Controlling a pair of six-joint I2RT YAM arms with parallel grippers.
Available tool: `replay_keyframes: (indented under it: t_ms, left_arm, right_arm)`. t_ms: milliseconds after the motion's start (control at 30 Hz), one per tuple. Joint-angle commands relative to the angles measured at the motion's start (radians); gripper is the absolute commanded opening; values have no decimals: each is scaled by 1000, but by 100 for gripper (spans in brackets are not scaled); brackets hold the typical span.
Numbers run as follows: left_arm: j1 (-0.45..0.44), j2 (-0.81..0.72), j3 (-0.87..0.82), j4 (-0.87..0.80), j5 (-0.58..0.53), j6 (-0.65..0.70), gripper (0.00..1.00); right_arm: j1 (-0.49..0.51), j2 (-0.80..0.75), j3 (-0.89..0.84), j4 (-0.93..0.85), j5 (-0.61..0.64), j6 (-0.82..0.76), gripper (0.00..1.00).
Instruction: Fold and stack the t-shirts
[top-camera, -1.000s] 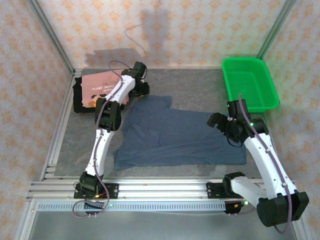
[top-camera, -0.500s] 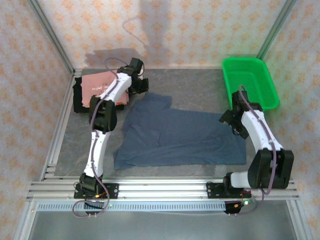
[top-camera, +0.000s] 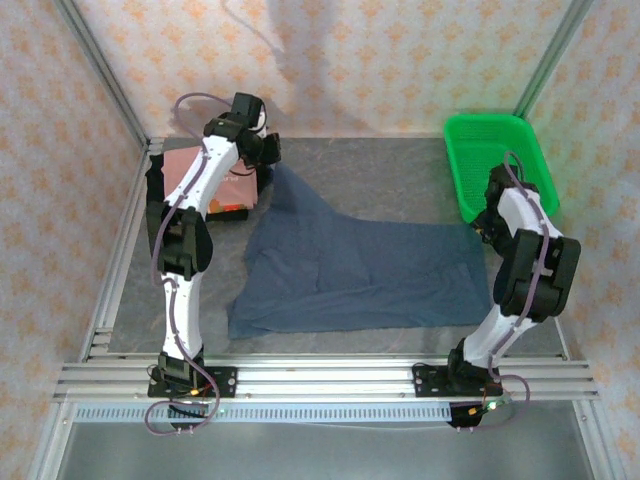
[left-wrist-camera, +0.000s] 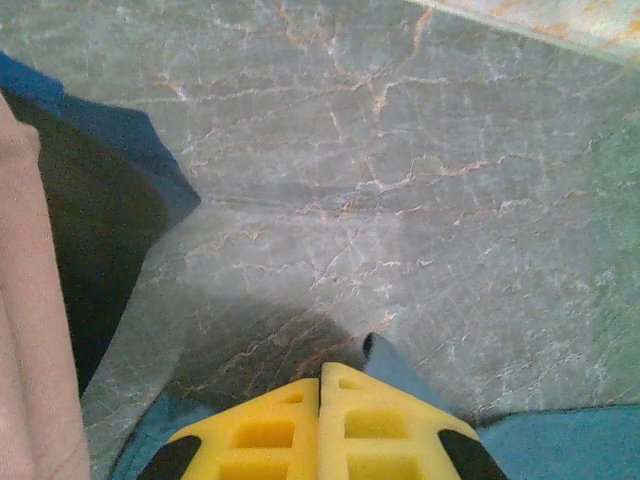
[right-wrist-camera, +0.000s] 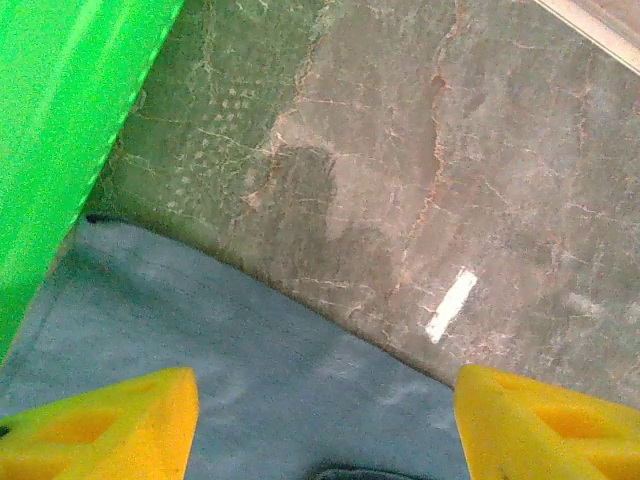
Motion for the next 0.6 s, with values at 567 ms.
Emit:
replay_keyframes:
  t_ms: [567]
  left_arm:
    - [-14, -100, -138, 3, 25, 26, 0]
  right_arm:
    - [-26, 229, 202, 177, -88, -1, 72]
